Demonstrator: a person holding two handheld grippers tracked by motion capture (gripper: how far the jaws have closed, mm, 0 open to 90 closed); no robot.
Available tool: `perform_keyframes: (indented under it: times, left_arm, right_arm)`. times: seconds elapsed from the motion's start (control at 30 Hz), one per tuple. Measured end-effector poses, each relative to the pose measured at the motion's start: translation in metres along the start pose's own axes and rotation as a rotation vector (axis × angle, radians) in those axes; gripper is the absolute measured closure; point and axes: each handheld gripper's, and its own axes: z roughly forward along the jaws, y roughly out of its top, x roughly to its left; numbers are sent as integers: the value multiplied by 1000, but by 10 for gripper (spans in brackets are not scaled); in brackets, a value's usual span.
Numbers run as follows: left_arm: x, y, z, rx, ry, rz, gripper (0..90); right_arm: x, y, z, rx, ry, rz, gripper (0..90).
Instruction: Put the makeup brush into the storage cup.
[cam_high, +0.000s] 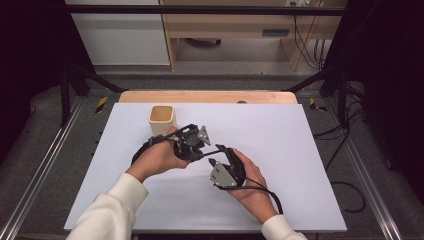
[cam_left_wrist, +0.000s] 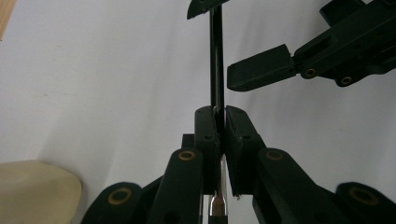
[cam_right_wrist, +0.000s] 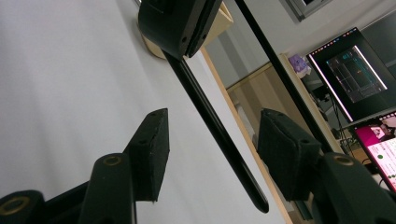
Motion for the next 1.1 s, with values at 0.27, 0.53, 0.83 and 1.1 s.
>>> perform_keyframes:
  times: [0.27,0.53,0.83,1.1]
  left_arm:
    - [-1,0,0,1,-7,6,839]
    - [-2,-2,0,-2,-12,11,838]
    - [-2,-5,1,-3,-19,16,839]
    - [-3,-5,1,0,-26,27,839]
  right_arm:
    - [1,2,0,-4,9,-25,508]
    - [2,3,1,-2,21,-28,539]
    - [4,3,2,-2,42,-41,602]
    - [5,3,3,-2,57,-49,655]
